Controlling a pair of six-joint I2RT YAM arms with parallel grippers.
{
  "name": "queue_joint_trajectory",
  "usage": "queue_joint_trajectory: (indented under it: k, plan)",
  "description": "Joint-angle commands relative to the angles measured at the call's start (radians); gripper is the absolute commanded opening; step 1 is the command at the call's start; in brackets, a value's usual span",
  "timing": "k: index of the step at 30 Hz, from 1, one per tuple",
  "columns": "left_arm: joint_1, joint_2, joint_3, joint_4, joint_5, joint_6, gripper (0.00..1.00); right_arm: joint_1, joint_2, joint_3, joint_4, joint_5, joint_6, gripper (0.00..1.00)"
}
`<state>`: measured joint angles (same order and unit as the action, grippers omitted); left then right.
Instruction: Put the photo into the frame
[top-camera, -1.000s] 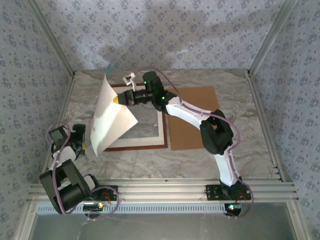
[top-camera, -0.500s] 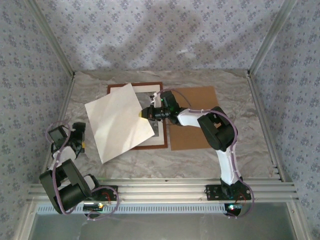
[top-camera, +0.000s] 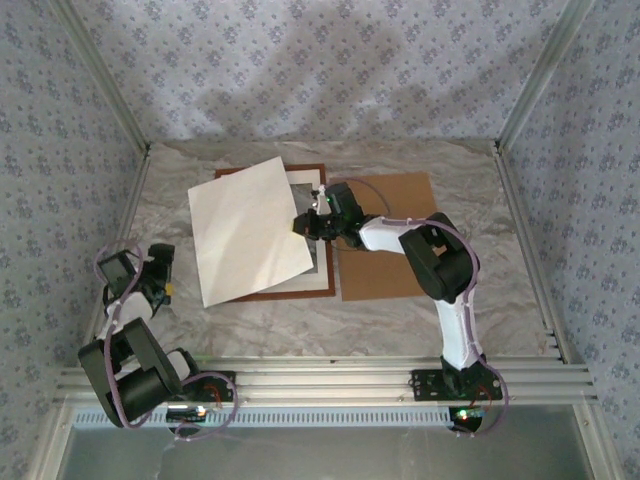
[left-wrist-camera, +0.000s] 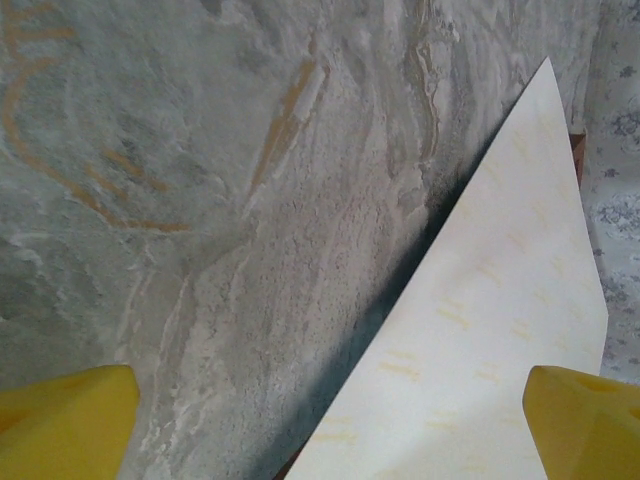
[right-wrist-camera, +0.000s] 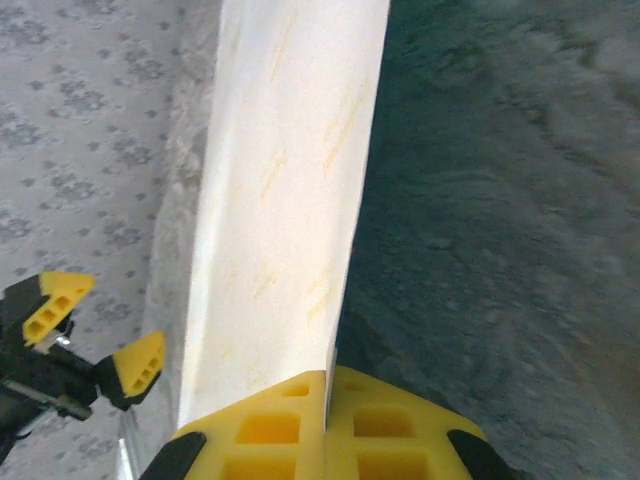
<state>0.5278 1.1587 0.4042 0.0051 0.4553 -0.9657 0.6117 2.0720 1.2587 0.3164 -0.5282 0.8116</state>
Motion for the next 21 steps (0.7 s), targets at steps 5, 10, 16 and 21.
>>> queue_joint_trajectory:
  k: [5,10,16,21]
  plan:
    - [-0.058,0.035,0.028,0.024,0.026,0.054,0.99,-0.009,-0.094,-0.042,-0.111,0.124,-0.058,0.00]
    - [-0.084,0.054,0.043,0.024,0.034,0.070,0.99,-0.016,-0.116,-0.058,-0.125,0.155,-0.045,0.00]
    - [-0.101,0.061,0.052,0.022,0.043,0.083,0.99,-0.015,-0.132,-0.120,-0.119,0.196,-0.012,0.00]
    - [-0.104,0.061,0.054,0.021,0.043,0.087,0.98,-0.014,-0.138,-0.133,-0.115,0.215,0.032,0.00]
